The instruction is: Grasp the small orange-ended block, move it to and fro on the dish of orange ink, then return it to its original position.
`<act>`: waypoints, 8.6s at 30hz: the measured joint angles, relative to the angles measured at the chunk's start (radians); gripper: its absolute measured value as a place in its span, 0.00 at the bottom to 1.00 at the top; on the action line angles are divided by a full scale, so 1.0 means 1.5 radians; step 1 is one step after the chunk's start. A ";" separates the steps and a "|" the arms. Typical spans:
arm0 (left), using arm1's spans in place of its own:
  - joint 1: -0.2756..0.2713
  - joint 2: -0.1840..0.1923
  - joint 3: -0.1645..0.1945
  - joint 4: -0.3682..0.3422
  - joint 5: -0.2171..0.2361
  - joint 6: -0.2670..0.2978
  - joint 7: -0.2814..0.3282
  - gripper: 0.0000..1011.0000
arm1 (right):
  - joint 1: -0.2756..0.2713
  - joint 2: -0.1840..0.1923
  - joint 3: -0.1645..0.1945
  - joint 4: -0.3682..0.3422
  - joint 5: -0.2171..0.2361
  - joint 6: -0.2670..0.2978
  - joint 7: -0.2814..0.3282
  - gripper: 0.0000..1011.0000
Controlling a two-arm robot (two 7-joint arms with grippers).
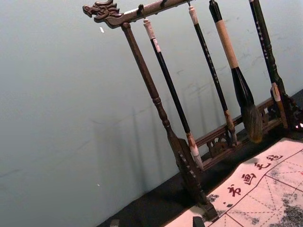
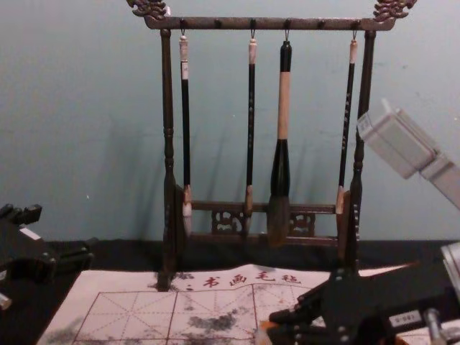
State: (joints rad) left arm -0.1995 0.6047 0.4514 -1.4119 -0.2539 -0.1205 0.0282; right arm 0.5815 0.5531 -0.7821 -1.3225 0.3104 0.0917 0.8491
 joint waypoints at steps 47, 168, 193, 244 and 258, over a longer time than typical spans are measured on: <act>0.000 0.000 0.000 0.000 0.000 0.000 0.000 0.99 | -0.037 0.038 0.033 -0.045 0.024 0.004 -0.008 0.08; 0.000 0.000 0.000 0.000 0.000 0.000 0.000 0.99 | -0.149 0.124 0.148 -0.072 0.069 0.040 -0.068 0.08; 0.000 0.000 0.000 0.000 0.000 0.000 0.000 0.99 | -0.150 0.125 0.149 -0.072 0.068 0.041 -0.069 0.21; 0.000 0.000 0.000 0.000 0.000 0.000 0.000 0.99 | -0.268 0.079 0.310 -0.133 0.027 -0.045 -0.368 0.99; 0.000 0.000 0.000 0.000 0.000 0.000 0.000 0.99 | -0.282 0.031 0.306 -0.053 -0.043 -0.061 -0.433 0.99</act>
State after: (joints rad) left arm -0.1995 0.6047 0.4514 -1.4121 -0.2539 -0.1206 0.0283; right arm 0.1587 0.6002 -0.3227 -1.4024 0.2465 0.0001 0.1996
